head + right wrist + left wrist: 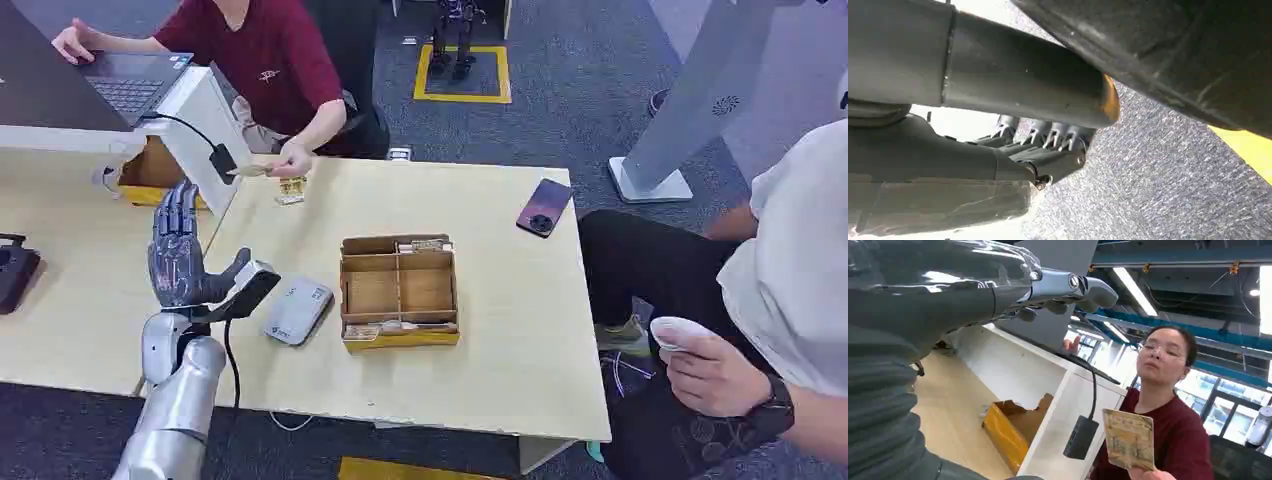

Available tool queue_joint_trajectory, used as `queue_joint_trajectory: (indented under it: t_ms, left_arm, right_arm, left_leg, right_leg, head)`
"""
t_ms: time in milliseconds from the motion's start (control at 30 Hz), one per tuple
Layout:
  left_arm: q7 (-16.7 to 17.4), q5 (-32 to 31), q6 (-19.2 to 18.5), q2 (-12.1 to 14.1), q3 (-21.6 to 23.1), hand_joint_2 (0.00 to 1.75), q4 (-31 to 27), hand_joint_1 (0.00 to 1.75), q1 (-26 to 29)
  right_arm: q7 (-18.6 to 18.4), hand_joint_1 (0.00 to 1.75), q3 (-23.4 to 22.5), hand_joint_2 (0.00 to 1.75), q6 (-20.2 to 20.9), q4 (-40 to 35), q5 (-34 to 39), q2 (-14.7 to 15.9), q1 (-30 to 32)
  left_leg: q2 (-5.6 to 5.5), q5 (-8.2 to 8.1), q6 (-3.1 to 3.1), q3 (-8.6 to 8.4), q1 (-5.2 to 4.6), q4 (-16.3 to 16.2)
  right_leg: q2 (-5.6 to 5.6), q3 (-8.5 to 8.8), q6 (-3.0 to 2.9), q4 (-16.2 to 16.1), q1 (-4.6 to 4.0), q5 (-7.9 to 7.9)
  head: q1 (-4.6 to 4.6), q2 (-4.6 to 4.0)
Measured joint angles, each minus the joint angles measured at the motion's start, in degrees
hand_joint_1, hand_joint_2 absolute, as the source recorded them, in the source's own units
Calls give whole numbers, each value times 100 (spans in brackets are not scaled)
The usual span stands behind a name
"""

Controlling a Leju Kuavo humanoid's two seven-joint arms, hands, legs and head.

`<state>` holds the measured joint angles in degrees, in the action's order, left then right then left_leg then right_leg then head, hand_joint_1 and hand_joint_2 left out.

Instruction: Pass the card to the sensor for recognition and then transmit it.

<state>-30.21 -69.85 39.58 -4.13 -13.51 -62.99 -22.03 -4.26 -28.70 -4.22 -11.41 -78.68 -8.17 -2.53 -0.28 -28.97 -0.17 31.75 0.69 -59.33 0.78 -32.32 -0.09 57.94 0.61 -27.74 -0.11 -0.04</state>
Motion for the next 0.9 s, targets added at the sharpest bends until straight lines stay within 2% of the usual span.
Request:
queue_joint_trajectory:
  t_ms: [200, 467, 500, 533, 900]
  left_arm:
    - [-48, 48, 0, 2, 0, 175, 13, 0, 1]
    - [-68, 50, 0, 0, 0, 175, 15, 0, 1]
    - [-68, 52, 0, 0, 0, 175, 15, 5, 1]
    - [-68, 57, 0, 0, 0, 175, 17, 175, 1]
    - [-120, 184, 0, 35, 0, 175, 50, 175, 71]
  right_arm:
    - [61, 0, -18, 0, 107, 0, 22, 0, 0]
    - [242, 0, -50, 0, -54, 0, 9, 2, -3]
    - [256, 0, -50, 0, -68, 0, 9, 2, -3]
    - [278, 0, -52, 0, -96, 0, 7, 2, -2]
    - [396, 0, -136, 0, -199, 0, -90, 2, -3]
  left_leg:
    - [0, 0, 0, 0, 0, 0]
    - [0, 0, 0, 0, 0, 0]
    - [0, 0, 0, 0, 0, 0]
    - [0, 0, 0, 0, 0, 0]
    - [0, 0, 0, 1, 0, 0]
  right_leg:
    - [0, 0, 0, 0, 0, 0]
    - [0, 0, 0, 0, 0, 0]
    - [0, 0, 0, 0, 0, 0]
    - [0, 0, 0, 0, 0, 0]
    - [-1, 0, 0, 0, 0, 0]
  head:
    - [0, 0]
    - [0, 0]
    - [0, 0]
    - [0, 0]
    - [0, 0]
